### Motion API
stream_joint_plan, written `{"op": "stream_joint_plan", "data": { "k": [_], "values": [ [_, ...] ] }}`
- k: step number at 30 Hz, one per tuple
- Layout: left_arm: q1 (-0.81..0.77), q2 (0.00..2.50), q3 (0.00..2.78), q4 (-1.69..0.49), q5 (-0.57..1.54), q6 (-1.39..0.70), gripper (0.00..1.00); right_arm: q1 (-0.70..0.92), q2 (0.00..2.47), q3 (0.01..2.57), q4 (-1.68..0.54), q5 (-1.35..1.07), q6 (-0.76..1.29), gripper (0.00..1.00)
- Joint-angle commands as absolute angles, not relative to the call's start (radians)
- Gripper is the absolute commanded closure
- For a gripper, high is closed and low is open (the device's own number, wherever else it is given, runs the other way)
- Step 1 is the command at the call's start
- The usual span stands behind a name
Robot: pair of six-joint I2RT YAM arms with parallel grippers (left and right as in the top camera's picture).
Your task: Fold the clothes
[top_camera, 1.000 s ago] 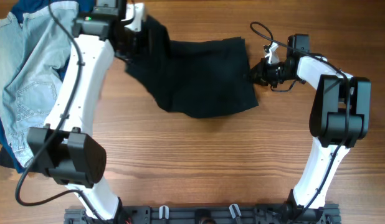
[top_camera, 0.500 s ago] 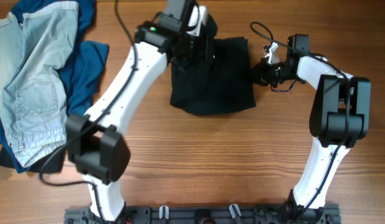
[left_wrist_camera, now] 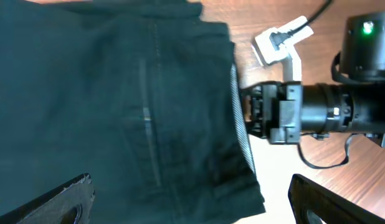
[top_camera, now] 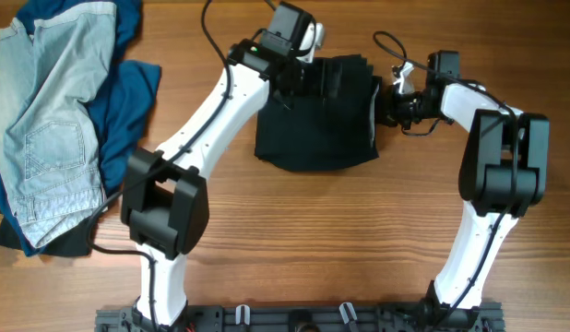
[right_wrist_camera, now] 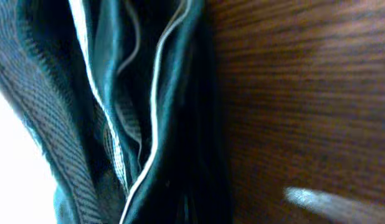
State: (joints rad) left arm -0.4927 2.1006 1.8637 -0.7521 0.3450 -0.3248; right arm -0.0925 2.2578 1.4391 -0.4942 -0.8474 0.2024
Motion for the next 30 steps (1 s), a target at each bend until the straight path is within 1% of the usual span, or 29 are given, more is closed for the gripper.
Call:
{"op": "stream_joint_plan", "data": {
  "k": [1, 4, 6, 7, 8, 9, 12, 13, 16, 18, 19, 22, 24, 28, 30],
  "values": [
    [-0.406, 2.093, 1.884, -0.789, 0.36, -0.334, 0.0, -0.15, 2.267, 1.484, -0.487, -0.883, 0.216, 0.95],
    [-0.366, 2.093, 1.884, -0.83, 0.36, -0.332, 0.0, -0.183, 2.212, 1.494, -0.489, -0.892, 0.216, 0.87],
    [-0.35, 2.093, 1.884, -0.86, 0.359, -0.311, 0.0, -0.204, 2.161, 1.494, -0.493, -0.892, 0.209, 0.78],
    [-0.349, 2.093, 1.884, -0.876, 0.359, -0.284, 0.0, -0.215, 2.128, 1.494, -0.501, -0.891, 0.208, 0.67],
    [-0.349, 2.093, 1.884, -0.889, 0.359, -0.253, 0.0, -0.221, 2.103, 1.494, -0.511, -0.891, 0.202, 0.6],
    [-0.351, 2.093, 1.884, -0.901, 0.357, -0.228, 0.0, -0.225, 2.078, 1.494, -0.523, -0.891, 0.191, 0.49],
    [-0.35, 2.093, 1.884, -0.933, 0.286, -0.206, 0.0, -0.217, 2.026, 1.494, -0.593, -0.869, 0.155, 0.26],
    [-0.343, 2.093, 1.884, -0.945, 0.242, -0.217, 0.0, -0.202, 2.02, 1.494, -0.624, -0.842, 0.152, 0.21],
    [-0.306, 2.093, 1.884, -0.966, 0.219, -0.221, 0.0, -0.151, 2.025, 1.491, -0.683, -0.72, 0.16, 0.14],
    [-0.268, 2.093, 1.884, -0.979, 0.21, -0.22, 0.0, -0.107, 2.027, 1.478, -0.71, -0.607, 0.204, 0.1],
    [-0.242, 2.093, 1.884, -0.987, 0.184, -0.221, 0.0, -0.075, 2.028, 1.47, -0.727, -0.53, 0.26, 0.1],
    [-0.163, 2.093, 1.884, -1.007, 0.111, -0.221, 0.0, -0.014, 2.03, 1.46, -0.731, -0.459, 0.295, 0.07],
    [-0.094, 2.093, 1.884, -1.009, 0.111, -0.221, 0.0, 0.036, 2.038, 1.459, -0.73, -0.388, 0.304, 0.05],
    [0.027, 2.093, 1.884, -1.024, 0.127, -0.247, 0.0, 0.121, 2.053, 1.459, -0.738, -0.172, 0.396, 0.04],
    [0.056, 2.093, 1.884, -1.037, 0.138, -0.247, 0.0, 0.141, 2.067, 1.459, -0.736, -0.136, 0.405, 0.04]
  ]
}}
